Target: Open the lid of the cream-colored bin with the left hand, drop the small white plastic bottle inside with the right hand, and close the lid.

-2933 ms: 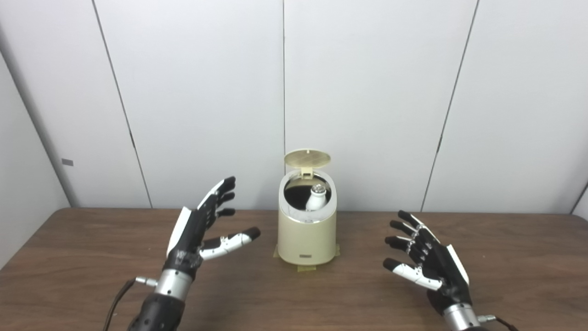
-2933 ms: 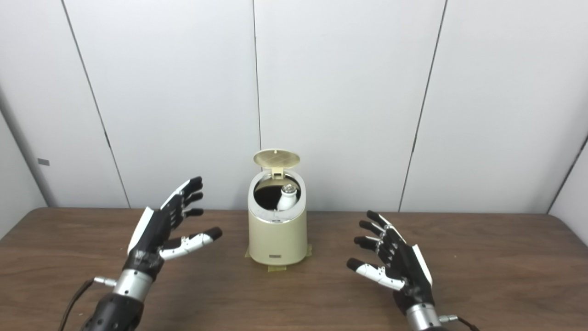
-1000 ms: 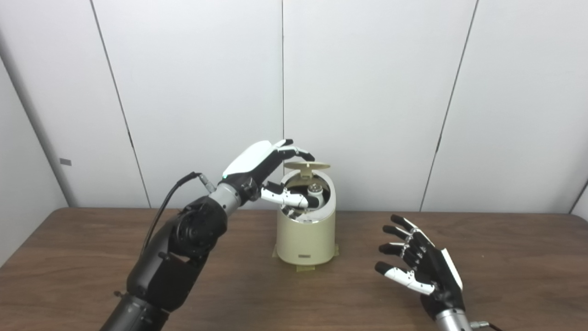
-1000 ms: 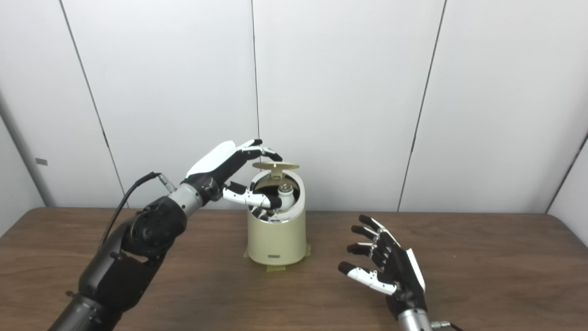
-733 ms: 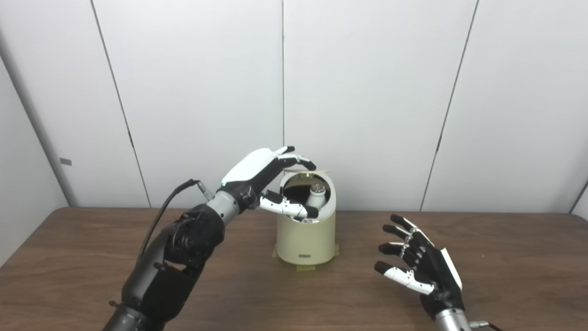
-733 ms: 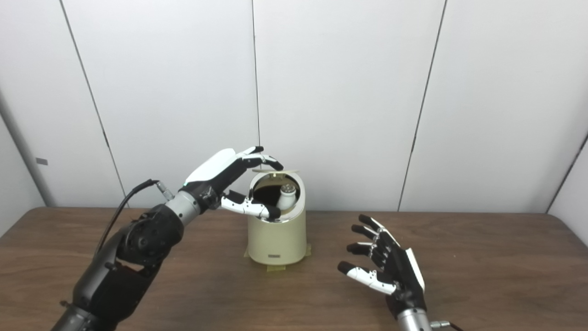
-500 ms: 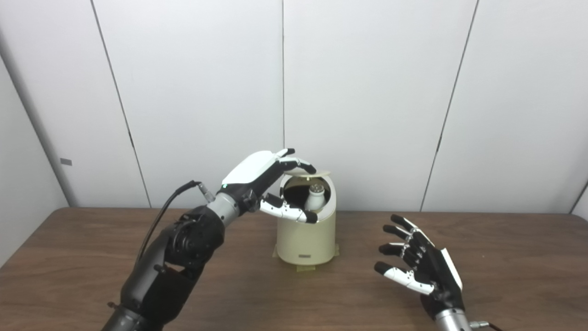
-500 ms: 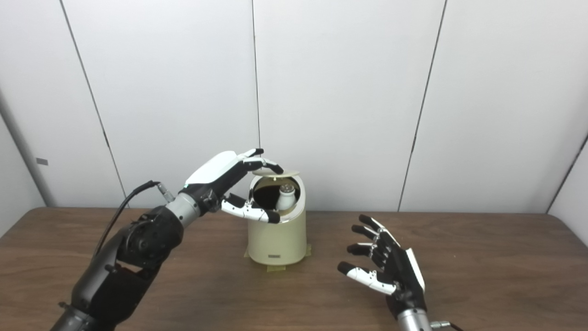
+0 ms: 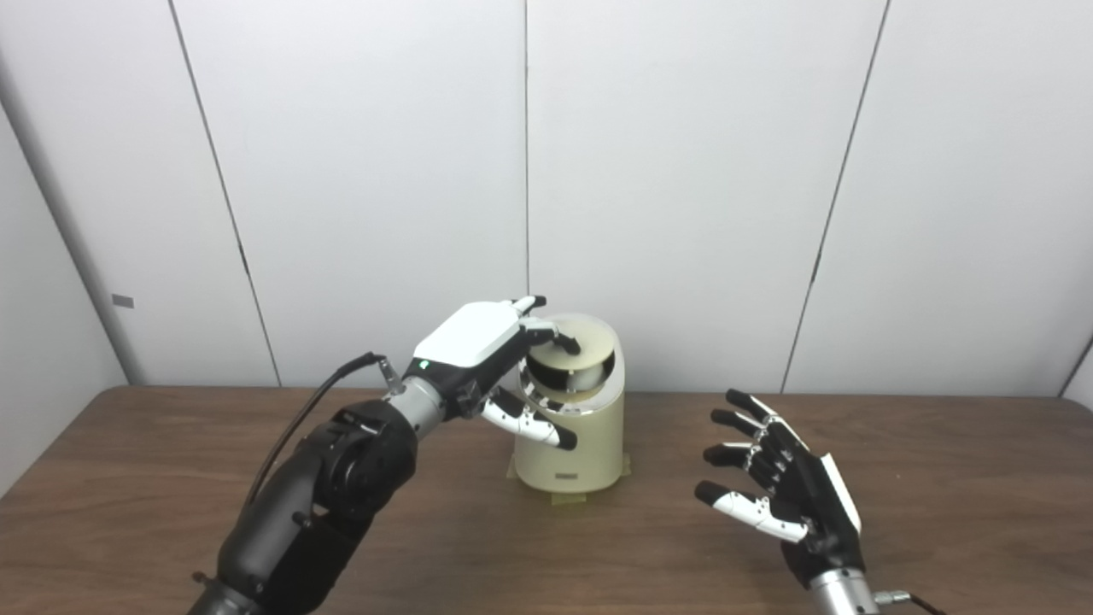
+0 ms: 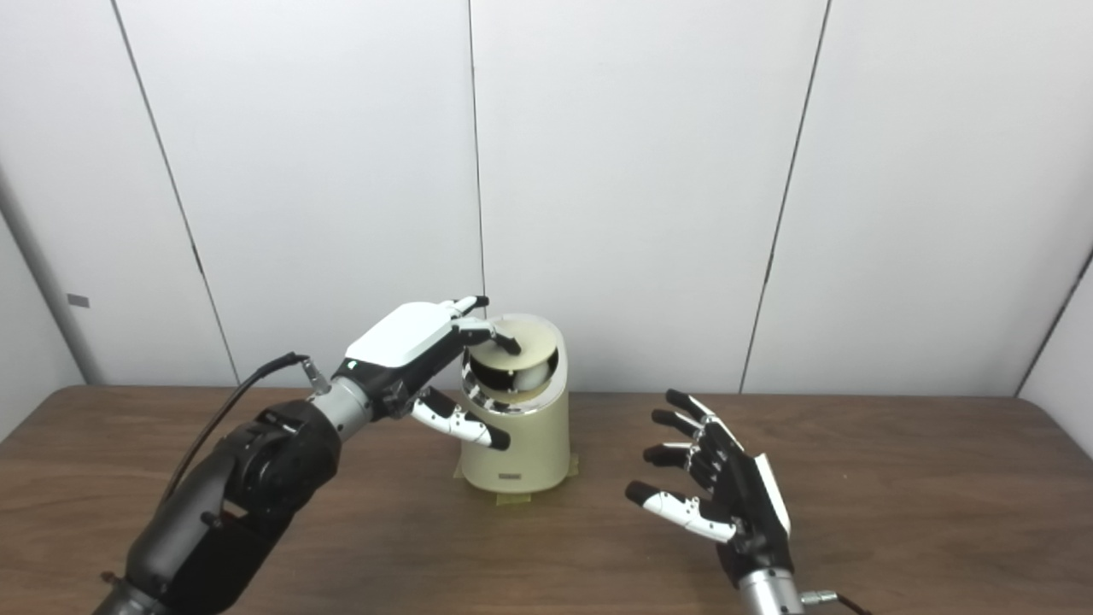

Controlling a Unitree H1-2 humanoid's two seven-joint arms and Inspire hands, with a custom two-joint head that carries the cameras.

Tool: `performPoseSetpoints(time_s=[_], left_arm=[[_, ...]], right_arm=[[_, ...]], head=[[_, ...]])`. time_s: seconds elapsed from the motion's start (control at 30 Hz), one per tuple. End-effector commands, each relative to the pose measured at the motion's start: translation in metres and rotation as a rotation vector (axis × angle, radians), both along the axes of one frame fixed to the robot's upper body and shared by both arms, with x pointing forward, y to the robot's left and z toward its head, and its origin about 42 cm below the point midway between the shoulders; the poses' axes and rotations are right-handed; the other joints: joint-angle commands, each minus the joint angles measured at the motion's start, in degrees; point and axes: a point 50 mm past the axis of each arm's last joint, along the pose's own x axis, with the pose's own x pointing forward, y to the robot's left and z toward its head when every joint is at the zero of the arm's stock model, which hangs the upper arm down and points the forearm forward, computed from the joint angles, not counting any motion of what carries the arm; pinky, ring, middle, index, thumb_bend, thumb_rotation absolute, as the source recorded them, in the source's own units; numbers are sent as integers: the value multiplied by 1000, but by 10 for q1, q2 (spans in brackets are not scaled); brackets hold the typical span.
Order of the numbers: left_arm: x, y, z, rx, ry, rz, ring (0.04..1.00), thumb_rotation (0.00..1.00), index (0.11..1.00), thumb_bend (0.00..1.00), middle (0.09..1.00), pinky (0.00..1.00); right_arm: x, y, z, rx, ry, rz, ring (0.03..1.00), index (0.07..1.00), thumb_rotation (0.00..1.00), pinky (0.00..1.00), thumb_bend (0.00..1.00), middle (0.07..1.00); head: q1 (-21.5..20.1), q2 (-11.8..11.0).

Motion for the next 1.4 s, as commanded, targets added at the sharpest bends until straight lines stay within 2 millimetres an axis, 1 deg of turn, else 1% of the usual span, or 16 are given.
performPoseSetpoints(time_s=[0.0,0.2,0.33,0.47,0.6,0.73,0.83,0.9,0.97,1.03,1.13,1.23,1.27,1.37], left_arm=[[-1,2,23,13,-104,-16,998,458,782,1000,803,1000],[-6,3,20,45,-116,-29,996,469,781,1000,795,1000],[-9,2,19,44,-118,-45,987,449,769,1000,790,1000],[-13,1,16,70,-97,-49,993,452,766,1000,794,1000],[-14,0,10,91,-72,-54,995,451,764,1000,790,1000],[-15,-4,3,116,-56,-51,989,466,769,1000,792,1000],[-13,-9,-5,157,-57,-34,991,473,788,1000,802,1000],[-10,-12,-13,204,-68,-15,997,493,807,1000,816,1000],[-8,-14,-18,235,-76,-1,1000,510,825,1000,831,1000],[-4,-14,-26,248,-67,20,1000,511,843,1000,851,1000],[1,-12,-35,254,-51,41,1000,510,854,1000,864,1000],[6,-10,-40,251,-35,57,1000,509,863,1000,875,1000],[8,-9,-42,251,-29,61,1000,505,865,1000,877,1000],[11,-7,-46,240,-16,66,1000,501,869,1000,880,1000]], right_arm=[[9,3,22,8,-87,6,592,817,213,640,887,766],[9,4,24,1,-86,6,589,821,227,657,891,766],[7,7,27,1,-88,8,585,818,221,642,885,766],[7,8,28,12,-84,11,588,816,206,616,878,772],[7,7,28,8,-85,12,584,816,212,639,876,774],[8,6,28,17,-87,18,565,817,192,662,869,774],[8,6,28,16,-92,24,563,821,191,642,869,776],[8,7,29,27,-91,27,560,821,183,621,873,776],[7,7,29,35,-90,29,561,819,183,620,874,776],[6,8,30,37,-85,24,568,817,182,658,875,775],[5,8,31,29,-86,20,571,819,185,677,875,780],[4,9,33,25,-87,19,570,820,195,646,874,778],[4,9,32,27,-87,21,569,820,193,649,873,776],[4,9,32,37,-83,23,557,815,183,611,870,768]], head=[[0,1],[-2,6],[-3,10],[-4,13],[-5,16],[-5,17],[-6,18],[-7,19],[-8,19],[-9,19],[-11,19],[-11,19],[-11,19],[-13,20]])
